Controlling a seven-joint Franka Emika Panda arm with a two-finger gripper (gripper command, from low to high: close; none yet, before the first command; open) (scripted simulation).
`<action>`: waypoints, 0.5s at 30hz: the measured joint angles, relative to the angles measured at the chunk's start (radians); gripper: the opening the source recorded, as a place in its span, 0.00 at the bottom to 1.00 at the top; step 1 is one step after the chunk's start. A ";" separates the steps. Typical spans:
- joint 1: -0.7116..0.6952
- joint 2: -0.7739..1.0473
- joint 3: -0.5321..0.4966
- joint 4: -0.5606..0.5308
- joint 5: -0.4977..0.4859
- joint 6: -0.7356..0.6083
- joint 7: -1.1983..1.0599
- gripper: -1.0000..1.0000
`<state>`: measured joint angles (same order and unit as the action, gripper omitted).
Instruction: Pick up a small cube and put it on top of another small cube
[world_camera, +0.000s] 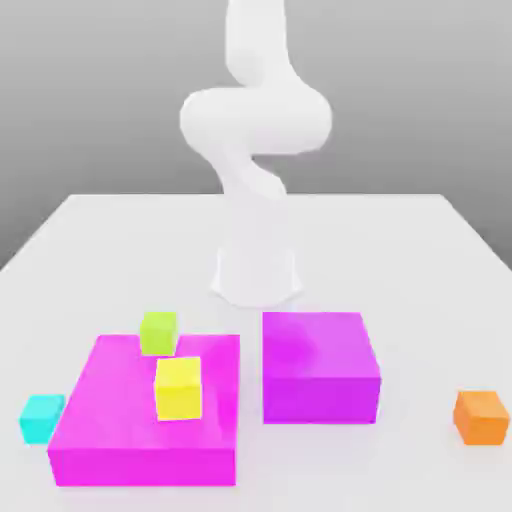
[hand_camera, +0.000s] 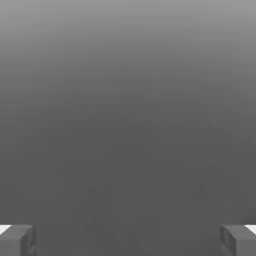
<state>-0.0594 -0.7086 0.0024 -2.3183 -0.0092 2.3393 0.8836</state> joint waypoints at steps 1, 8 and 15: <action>-0.025 0.039 0.001 -0.008 -0.004 0.017 0.036 0.50; -0.178 0.296 -0.010 -0.059 -0.033 0.127 0.273 0.50; -0.290 0.550 -0.063 -0.110 -0.049 0.236 0.498 0.50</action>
<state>-0.3498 -0.1586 -0.0602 -2.4284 -0.0584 2.5755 1.3818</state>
